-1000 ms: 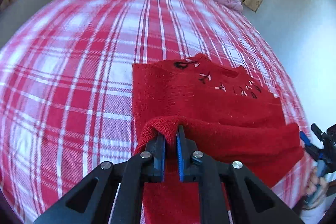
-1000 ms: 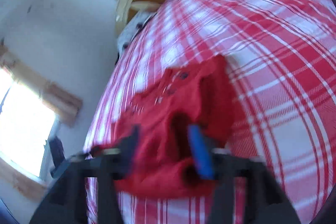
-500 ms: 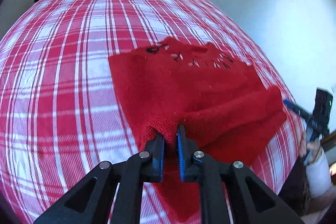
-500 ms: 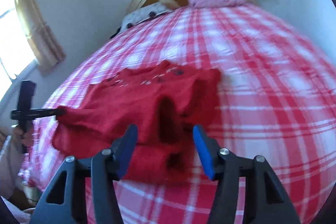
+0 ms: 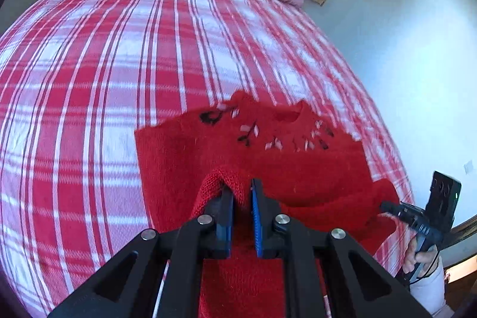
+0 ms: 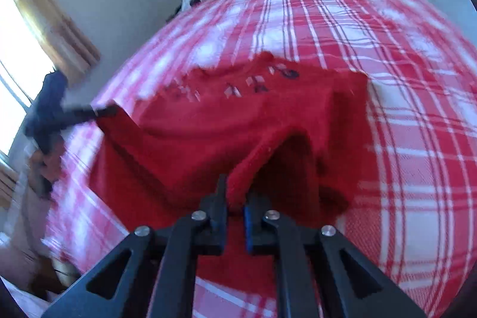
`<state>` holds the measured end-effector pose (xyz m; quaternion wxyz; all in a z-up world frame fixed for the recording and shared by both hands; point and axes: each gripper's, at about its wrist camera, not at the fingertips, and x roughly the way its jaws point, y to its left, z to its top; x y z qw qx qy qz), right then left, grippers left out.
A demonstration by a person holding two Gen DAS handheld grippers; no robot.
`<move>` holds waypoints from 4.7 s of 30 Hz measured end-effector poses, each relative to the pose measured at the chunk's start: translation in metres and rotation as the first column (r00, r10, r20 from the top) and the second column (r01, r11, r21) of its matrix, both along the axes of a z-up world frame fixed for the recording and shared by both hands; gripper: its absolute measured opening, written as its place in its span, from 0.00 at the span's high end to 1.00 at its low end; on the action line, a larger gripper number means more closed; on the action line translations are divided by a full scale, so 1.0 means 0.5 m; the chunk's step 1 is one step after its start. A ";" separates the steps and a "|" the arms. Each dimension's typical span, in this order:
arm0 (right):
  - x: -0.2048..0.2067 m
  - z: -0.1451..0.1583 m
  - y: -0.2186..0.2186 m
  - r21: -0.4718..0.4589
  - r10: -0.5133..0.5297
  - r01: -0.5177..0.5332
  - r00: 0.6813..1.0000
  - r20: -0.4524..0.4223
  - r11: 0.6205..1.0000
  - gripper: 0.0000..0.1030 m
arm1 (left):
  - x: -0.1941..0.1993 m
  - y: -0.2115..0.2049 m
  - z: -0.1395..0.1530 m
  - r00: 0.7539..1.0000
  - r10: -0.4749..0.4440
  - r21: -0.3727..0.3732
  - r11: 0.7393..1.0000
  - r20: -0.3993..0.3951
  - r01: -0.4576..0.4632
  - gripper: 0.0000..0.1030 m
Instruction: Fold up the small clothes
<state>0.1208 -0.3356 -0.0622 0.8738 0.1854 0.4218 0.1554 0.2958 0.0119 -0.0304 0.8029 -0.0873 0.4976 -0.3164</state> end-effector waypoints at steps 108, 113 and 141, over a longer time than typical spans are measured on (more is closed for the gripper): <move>0.020 0.063 -0.066 -0.366 -0.239 0.303 0.948 0.210 0.880 0.41 | -0.149 -0.007 -0.046 0.951 0.215 0.124 0.961 0.221 -0.246 0.66; -0.027 -0.027 0.042 -0.379 -0.105 0.151 0.985 0.139 0.913 0.47 | -0.164 -0.057 -0.070 0.967 0.161 0.204 0.958 0.197 -0.201 0.65; -0.031 -0.098 0.073 -0.439 -0.097 0.161 0.981 0.165 0.884 0.30 | -0.117 0.040 -0.132 0.913 0.399 -0.101 0.908 -0.084 -0.406 0.80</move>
